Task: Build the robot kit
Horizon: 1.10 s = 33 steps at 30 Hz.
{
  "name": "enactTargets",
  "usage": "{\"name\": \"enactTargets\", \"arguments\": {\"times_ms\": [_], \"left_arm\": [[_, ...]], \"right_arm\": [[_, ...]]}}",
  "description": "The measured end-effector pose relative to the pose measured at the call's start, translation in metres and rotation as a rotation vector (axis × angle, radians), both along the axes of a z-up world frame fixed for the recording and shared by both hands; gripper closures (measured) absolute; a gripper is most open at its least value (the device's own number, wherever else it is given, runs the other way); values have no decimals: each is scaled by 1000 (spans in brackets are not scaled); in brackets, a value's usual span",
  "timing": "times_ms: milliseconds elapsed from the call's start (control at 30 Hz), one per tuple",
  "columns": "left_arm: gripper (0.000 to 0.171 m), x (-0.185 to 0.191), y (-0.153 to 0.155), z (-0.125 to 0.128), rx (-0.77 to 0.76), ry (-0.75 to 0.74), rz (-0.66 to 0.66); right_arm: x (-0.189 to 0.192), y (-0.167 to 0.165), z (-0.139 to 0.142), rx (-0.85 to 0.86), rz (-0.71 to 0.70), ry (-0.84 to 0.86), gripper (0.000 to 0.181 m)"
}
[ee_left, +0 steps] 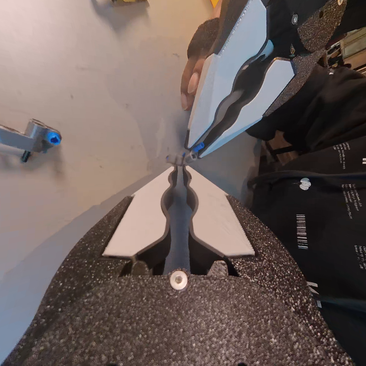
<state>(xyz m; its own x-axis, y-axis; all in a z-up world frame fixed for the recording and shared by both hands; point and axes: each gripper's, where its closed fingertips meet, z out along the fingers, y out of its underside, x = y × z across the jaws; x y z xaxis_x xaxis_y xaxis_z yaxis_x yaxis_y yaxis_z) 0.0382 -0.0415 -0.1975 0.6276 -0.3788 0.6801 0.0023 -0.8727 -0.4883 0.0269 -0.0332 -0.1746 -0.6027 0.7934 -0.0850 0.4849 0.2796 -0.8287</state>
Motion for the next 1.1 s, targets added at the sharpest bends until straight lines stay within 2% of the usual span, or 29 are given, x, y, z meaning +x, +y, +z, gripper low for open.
{"name": "enactTargets", "arguments": {"times_ms": [33, 133, 233, 367, 533, 700, 1000, 1100], "left_arm": [[170, 1, 1, -1, 5, 21, -6], [160, 0, 3, -8, 22, 129, -41], [159, -1, 2, -10, 42, 189, -59], [157, -15, 0, -6, 80, 281, -44], [155, -35, 8, 0, 176, 384, 4], [146, -29, 19, -6, 318, 480, -75], [148, -20, 20, -10, 360, 535, -146], [147, -17, 5, -14, 294, 569, -205]], "right_arm": [[0, -1, -2, 5, -1, -6, 174], [-1, 2, -9, 20, -20, -36, 174], [-4, 4, -15, 34, -45, -64, 174], [-5, 9, -11, 31, -64, -57, 174], [-5, 29, -7, 36, -132, -59, 174], [-3, 38, -11, 54, -159, -80, 174], [-1, 39, -13, 58, -156, -83, 174], [0, 40, -13, 59, -158, -82, 174]]}}
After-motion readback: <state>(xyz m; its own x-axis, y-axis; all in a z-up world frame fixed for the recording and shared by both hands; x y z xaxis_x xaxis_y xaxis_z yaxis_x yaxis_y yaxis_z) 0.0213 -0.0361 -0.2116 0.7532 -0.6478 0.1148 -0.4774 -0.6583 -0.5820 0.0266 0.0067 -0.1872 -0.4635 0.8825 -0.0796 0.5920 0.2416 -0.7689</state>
